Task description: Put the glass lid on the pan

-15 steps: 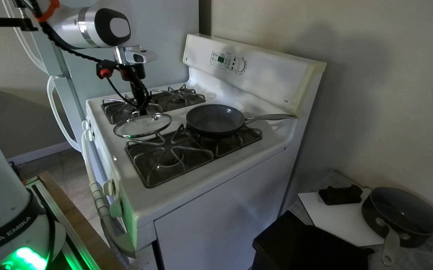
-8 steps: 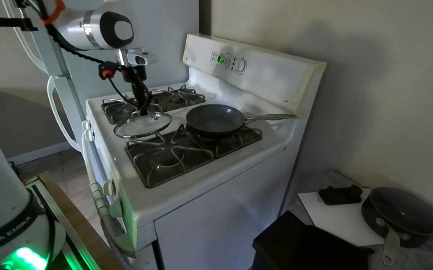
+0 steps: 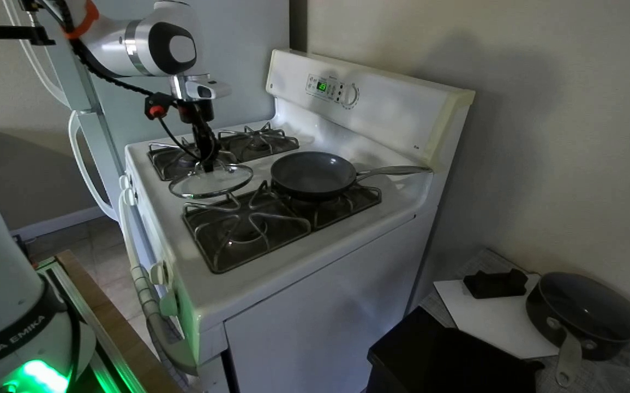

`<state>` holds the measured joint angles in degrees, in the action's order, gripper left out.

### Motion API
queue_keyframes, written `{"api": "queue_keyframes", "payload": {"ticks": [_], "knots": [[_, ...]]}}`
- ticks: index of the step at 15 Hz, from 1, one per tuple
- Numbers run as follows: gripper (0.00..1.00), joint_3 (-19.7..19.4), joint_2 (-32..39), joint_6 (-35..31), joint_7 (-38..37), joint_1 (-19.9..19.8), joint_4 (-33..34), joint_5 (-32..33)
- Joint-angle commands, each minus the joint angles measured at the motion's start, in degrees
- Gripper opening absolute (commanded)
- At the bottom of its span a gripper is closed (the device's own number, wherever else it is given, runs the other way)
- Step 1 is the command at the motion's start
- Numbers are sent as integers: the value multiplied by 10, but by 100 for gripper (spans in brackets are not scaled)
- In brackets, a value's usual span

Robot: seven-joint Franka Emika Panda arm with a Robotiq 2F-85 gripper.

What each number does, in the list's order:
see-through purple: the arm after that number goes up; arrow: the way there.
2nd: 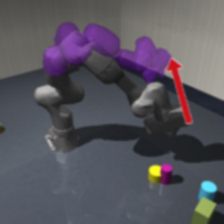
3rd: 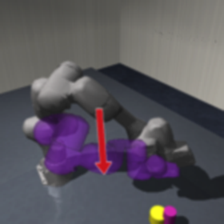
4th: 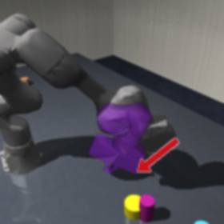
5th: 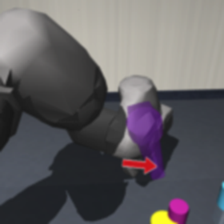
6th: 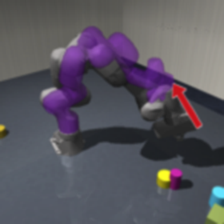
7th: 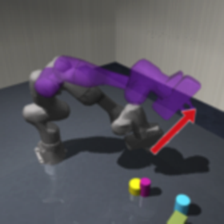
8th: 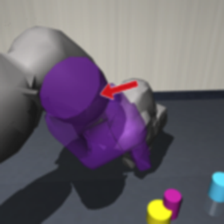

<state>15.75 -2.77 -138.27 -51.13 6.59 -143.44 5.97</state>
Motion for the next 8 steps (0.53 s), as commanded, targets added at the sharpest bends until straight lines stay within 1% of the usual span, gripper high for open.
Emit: {"api": "queue_keyframes", "payload": {"ticks": [1,4,5,8], "knots": [[31,-12,13,-3,-28,15,10,13],[6,-15,12,-2,-29,15,10,13],[0,-16,11,-2,-29,15,10,13],[2,-19,8,-2,-31,15,8,14]]}}
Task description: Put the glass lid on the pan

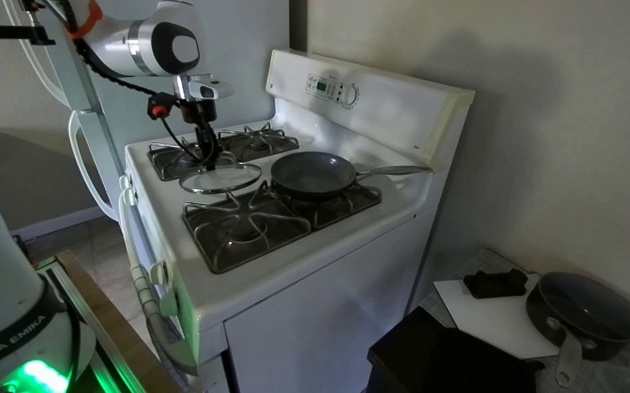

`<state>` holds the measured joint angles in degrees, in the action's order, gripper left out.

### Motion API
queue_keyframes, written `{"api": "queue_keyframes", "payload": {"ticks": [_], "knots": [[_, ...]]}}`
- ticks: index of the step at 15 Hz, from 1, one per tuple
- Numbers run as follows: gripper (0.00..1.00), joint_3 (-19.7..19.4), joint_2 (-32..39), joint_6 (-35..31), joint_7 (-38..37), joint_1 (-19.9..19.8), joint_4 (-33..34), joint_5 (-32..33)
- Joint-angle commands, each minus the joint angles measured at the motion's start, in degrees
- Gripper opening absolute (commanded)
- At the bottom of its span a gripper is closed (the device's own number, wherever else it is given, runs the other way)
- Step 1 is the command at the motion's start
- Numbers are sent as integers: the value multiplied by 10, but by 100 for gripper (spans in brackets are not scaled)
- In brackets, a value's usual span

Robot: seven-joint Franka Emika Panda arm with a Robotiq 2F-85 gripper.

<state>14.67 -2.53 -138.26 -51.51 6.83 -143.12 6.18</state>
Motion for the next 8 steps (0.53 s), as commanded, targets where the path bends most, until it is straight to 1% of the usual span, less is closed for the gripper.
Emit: {"api": "queue_keyframes", "payload": {"ticks": [1,7,8], "knots": [[3,-9,8,-3,-27,12,7,14],[3,-8,1,-3,-30,13,3,25],[35,-8,4,-2,-30,13,3,30]]}}
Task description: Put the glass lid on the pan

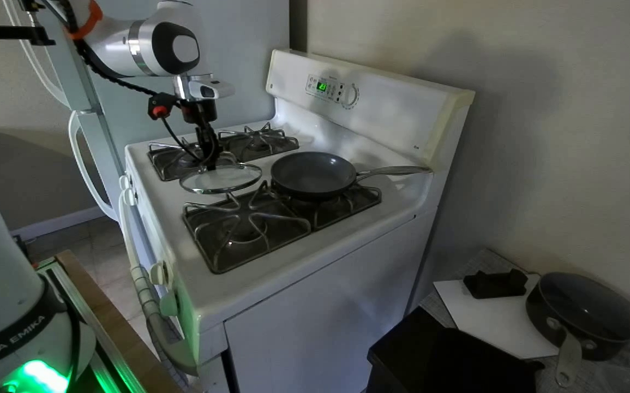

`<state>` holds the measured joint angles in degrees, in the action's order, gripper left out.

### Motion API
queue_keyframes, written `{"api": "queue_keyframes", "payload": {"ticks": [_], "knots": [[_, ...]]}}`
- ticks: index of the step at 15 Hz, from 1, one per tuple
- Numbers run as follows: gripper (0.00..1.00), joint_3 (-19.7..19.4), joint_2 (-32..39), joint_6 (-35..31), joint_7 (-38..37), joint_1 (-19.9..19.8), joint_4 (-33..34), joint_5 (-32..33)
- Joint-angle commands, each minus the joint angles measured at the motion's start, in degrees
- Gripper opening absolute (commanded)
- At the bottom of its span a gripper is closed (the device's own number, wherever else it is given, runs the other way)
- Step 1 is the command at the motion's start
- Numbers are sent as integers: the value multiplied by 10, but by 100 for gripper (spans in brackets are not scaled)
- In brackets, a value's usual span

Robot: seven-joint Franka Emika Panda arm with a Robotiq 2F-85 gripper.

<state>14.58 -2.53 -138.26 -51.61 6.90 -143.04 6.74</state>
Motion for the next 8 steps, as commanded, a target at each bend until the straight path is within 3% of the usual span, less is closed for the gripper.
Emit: {"api": "queue_keyframes", "payload": {"ticks": [1,7,8], "knots": [[36,-7,5,-2,-29,12,3,27],[83,-10,6,-11,-33,10,10,46],[70,-11,7,-13,-35,9,12,52]]}}
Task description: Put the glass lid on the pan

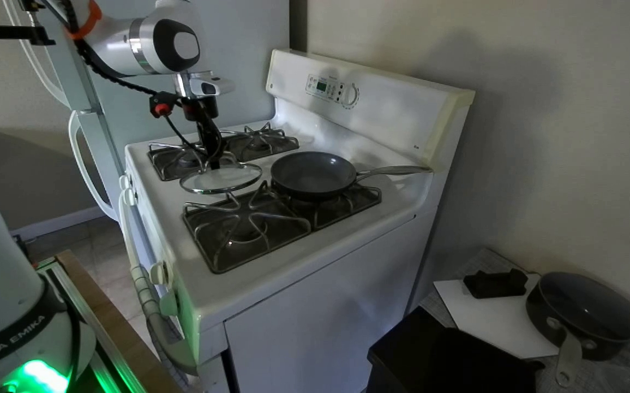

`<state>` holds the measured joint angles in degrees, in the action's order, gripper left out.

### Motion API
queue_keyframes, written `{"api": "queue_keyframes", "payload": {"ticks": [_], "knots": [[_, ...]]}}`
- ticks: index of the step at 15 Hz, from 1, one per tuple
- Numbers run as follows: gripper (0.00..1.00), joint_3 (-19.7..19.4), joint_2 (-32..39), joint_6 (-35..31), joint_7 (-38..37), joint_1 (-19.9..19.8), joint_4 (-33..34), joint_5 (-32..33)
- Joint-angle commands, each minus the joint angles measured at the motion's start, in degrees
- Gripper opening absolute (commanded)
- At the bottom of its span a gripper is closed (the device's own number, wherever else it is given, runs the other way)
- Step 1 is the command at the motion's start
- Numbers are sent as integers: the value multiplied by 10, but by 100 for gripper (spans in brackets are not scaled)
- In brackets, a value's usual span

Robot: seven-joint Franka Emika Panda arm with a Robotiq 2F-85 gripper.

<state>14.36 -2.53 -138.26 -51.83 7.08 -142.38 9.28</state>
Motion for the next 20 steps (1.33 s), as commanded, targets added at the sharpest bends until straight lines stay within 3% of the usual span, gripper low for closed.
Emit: {"api": "queue_keyframes", "payload": {"ticks": [1,7,8,20], "knots": [[55,-11,8,-13,-33,7,7,29],[3,-17,13,-16,-49,6,13,53],[0,-17,13,-16,-50,6,14,56],[3,-18,-18,-1,-16,12,5,27]]}}
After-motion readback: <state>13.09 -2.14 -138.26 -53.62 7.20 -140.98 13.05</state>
